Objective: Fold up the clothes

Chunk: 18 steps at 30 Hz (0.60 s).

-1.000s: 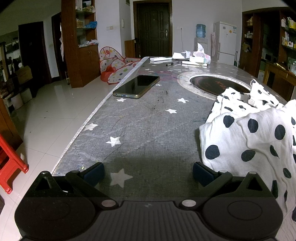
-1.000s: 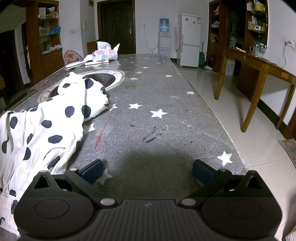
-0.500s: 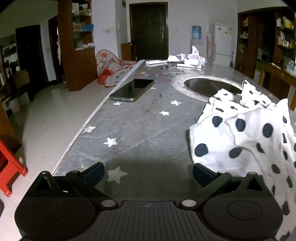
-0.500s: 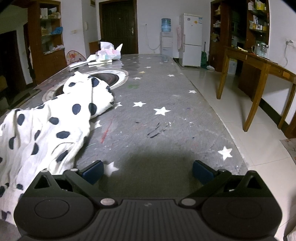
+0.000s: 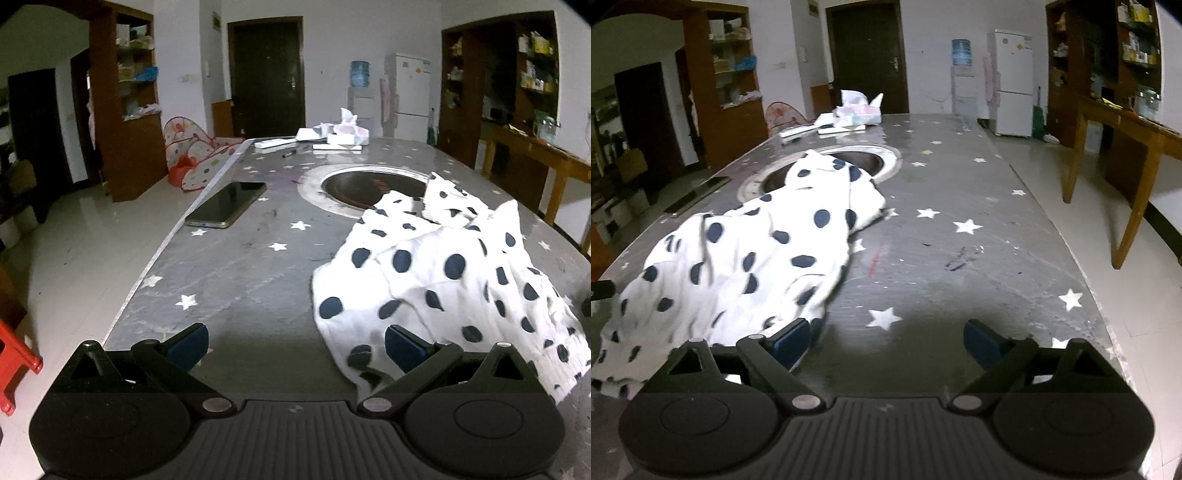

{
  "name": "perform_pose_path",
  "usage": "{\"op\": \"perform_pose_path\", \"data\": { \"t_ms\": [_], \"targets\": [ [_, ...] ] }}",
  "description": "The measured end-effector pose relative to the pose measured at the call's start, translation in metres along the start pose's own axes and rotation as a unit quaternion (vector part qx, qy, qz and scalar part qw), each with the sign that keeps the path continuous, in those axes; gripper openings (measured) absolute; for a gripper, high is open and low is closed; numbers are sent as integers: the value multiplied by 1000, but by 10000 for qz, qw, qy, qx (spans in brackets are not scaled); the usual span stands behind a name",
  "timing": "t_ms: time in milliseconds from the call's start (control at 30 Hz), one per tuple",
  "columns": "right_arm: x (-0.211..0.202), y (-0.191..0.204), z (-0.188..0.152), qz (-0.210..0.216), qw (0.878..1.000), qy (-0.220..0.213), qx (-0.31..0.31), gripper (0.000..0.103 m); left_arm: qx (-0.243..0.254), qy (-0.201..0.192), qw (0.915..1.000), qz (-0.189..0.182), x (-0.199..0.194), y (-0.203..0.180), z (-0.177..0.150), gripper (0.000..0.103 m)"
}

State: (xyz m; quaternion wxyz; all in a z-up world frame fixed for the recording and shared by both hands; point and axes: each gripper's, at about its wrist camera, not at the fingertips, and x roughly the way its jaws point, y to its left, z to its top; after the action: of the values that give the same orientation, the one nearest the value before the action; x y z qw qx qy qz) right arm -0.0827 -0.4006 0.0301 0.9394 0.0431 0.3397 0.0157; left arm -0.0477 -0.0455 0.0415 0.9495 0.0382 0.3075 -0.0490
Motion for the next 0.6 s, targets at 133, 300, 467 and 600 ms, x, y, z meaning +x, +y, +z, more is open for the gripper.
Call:
{"op": "perform_pose_path", "data": {
  "t_ms": [133, 300, 467, 600],
  "targets": [
    [-10, 7, -2, 91, 9999, -50, -51, 92, -46, 1, 9999, -163, -7, -5, 0, 103],
    [-22, 16, -5, 205, 9997, -112, -115, 92, -42, -67, 9995, -301, -16, -14, -1, 103],
    [-32, 26, -15, 297, 9993, -140, -194, 93, -28, -148, 9989, -440, -25, -25, -2, 103],
    [-39, 35, -22, 362, 9989, -152, -262, 93, -1, -171, 9985, -522, -33, -32, -6, 103]
  ]
}}
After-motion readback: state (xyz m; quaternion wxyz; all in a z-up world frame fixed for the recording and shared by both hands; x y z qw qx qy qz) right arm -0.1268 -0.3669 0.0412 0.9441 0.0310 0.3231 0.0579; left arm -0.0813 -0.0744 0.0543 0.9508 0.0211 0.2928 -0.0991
